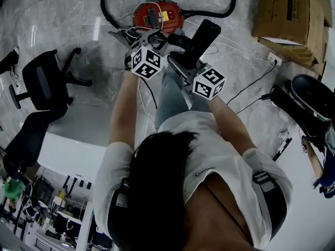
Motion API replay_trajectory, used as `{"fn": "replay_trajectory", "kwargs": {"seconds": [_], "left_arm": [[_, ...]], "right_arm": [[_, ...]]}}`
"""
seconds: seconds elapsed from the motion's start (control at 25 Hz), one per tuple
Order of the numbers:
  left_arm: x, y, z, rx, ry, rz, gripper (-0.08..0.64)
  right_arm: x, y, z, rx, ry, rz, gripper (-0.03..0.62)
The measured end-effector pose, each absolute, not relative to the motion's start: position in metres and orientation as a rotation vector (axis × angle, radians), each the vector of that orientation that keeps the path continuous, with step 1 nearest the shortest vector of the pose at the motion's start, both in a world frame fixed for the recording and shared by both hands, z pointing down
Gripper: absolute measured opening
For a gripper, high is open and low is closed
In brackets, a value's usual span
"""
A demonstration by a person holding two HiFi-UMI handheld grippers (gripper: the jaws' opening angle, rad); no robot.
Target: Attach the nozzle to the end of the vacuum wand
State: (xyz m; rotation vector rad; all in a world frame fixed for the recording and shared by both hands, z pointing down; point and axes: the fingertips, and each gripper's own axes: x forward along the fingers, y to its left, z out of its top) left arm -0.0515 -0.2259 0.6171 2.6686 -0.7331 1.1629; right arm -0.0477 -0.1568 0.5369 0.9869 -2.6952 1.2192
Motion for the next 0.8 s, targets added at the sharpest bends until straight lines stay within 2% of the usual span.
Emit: {"fn": "replay_trajectory", "kwargs": {"seconds": [0.8], "left_arm": [[-0.0518, -0.2235, 0.6156, 2.675, -0.678, 1.172, 0.173]], "right_arm": [[-0.0447, -0.1538, 0.5436, 0.81, -2.675, 0.986, 0.072]]}}
